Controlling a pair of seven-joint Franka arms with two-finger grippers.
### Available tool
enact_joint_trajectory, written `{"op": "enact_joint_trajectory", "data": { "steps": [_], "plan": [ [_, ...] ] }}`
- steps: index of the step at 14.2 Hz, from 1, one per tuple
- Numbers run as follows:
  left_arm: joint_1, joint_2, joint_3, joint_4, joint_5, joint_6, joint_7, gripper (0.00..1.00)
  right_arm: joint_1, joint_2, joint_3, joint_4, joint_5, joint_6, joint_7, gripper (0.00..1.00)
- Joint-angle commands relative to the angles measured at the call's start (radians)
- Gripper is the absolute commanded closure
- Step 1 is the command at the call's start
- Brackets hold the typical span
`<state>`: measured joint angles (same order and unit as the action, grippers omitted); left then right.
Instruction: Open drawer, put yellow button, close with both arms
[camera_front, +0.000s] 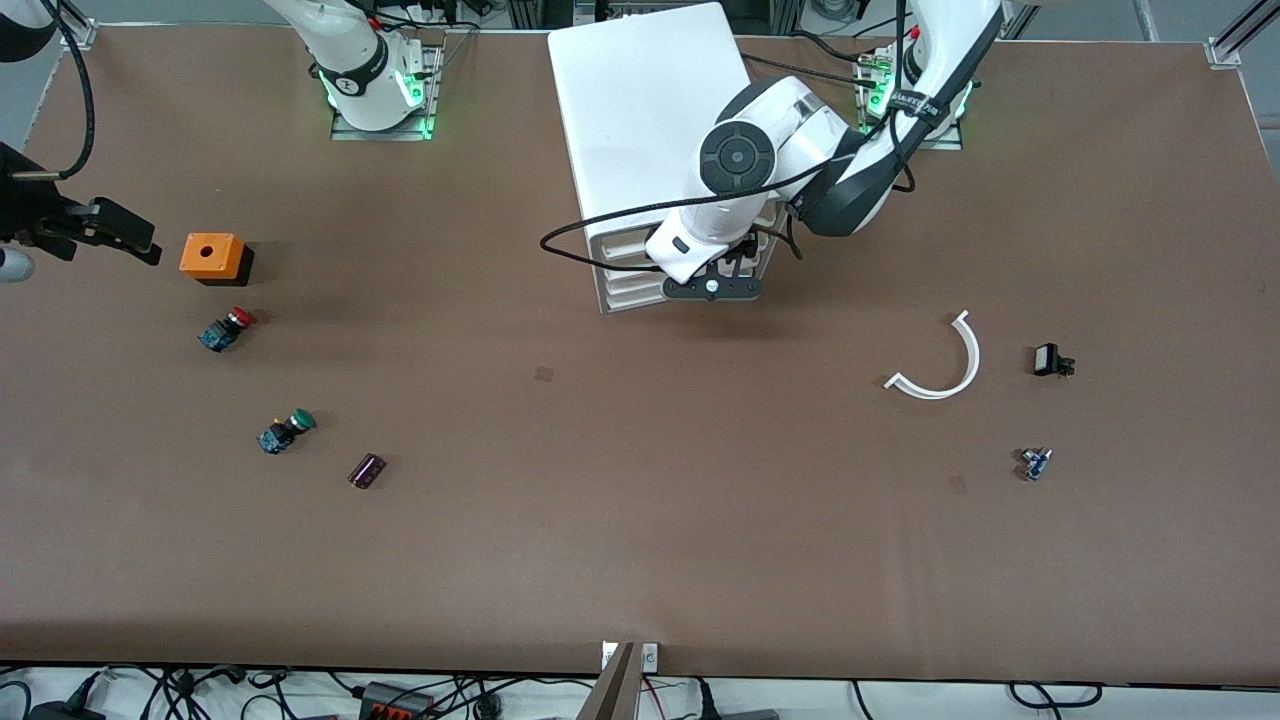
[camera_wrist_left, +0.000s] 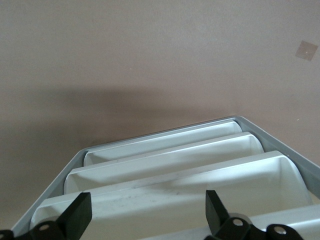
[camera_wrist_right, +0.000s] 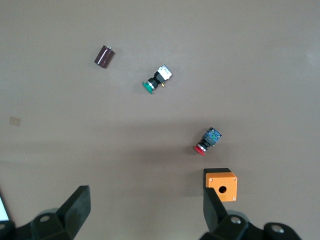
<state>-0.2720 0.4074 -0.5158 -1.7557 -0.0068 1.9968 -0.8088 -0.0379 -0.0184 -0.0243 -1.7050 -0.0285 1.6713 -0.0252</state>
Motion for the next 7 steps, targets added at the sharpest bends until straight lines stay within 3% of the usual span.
{"op": "enact_joint_trajectory", "data": {
  "steps": [1,7],
  "plan": [
    [0.023,-0.042,-0.021,-0.045,-0.035,0.000,-0.006,0.00,-0.019,-0.014,0.014,-0.015,0.013,0.008,-0.004,0.00],
    [0.040,-0.041,-0.020,-0.039,-0.035,-0.001,0.008,0.00,-0.013,-0.017,0.018,-0.016,0.001,0.016,-0.002,0.00]
  ]
}}
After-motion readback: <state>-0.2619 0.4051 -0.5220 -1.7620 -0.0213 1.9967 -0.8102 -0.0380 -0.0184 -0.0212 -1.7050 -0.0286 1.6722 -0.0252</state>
